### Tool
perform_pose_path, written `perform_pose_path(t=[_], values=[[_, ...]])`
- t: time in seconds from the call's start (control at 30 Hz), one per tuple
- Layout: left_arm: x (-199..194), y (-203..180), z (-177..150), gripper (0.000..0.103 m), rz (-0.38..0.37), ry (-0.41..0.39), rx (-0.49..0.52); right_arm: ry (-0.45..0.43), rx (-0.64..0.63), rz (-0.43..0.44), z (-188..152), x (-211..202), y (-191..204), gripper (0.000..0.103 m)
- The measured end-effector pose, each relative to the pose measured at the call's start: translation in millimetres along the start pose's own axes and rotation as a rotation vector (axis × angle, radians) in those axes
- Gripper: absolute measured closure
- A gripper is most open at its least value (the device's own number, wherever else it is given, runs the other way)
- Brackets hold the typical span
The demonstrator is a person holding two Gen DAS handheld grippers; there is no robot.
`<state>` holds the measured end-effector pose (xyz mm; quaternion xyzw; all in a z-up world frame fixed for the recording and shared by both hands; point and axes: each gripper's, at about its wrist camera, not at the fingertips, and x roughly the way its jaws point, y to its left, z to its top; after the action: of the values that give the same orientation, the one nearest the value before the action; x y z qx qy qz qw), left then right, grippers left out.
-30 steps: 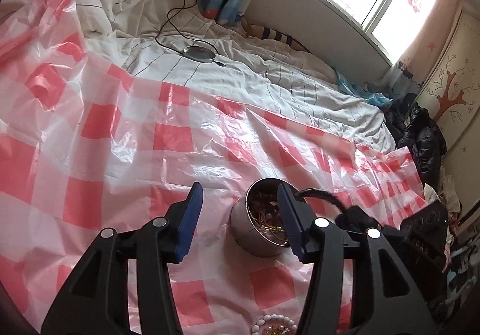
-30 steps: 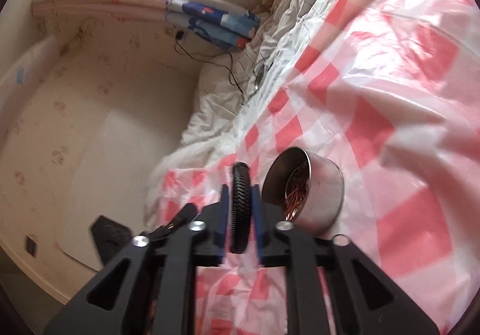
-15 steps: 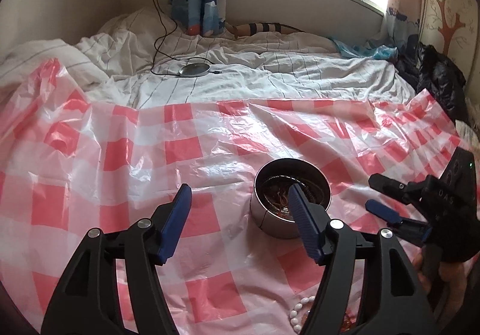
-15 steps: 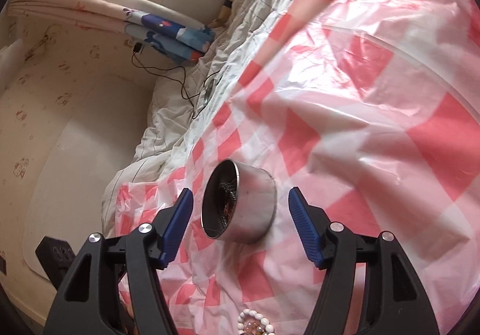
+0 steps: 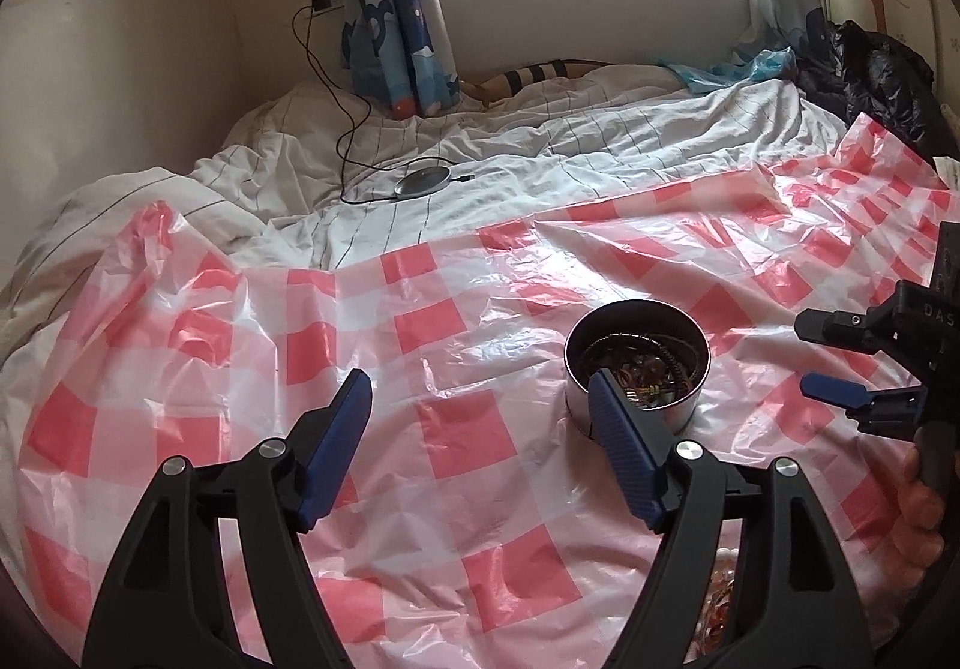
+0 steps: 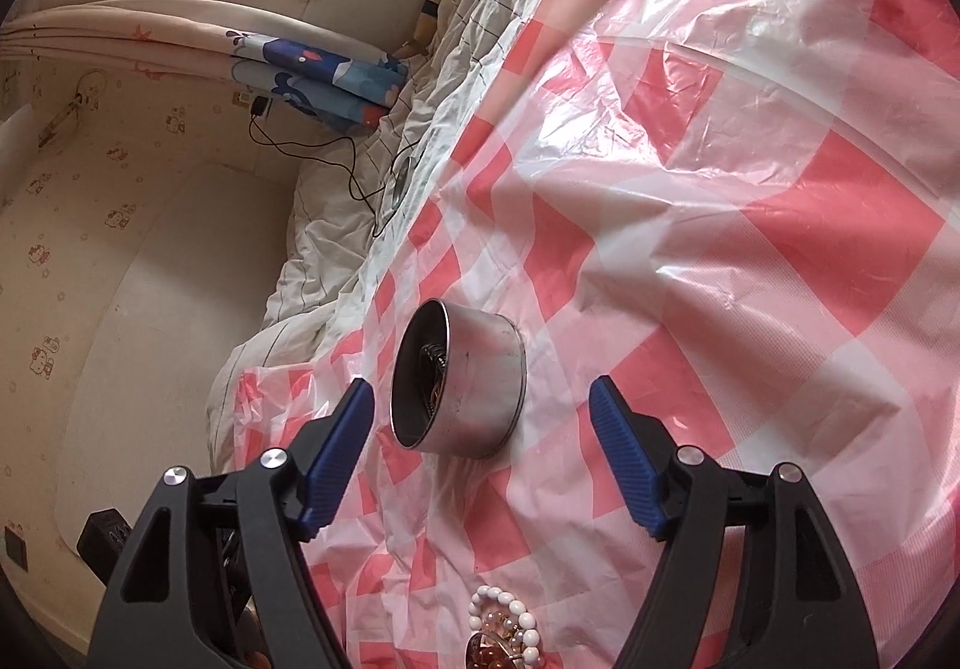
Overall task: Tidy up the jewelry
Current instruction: 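Move both grippers back to the remaining bracelets beside the tin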
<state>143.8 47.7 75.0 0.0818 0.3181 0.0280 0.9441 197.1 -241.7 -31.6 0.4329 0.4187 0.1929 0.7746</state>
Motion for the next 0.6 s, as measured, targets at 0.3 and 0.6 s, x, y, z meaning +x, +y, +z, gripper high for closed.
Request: perform_pose_path(t=[0.3, 0.6], values=[[-1.5, -6.2, -1.1, 0.028, 0.0, -0.006, 0.039, 0.033, -0.009, -0.006, -5.8, 1.1, 2.2, 0.031], [14.5, -2.7, -24.7, 0.028, -0.413, 0.206, -0.11, 0.078, -0.172, -0.087, -50.8, -26.0, 15.7, 0.03]])
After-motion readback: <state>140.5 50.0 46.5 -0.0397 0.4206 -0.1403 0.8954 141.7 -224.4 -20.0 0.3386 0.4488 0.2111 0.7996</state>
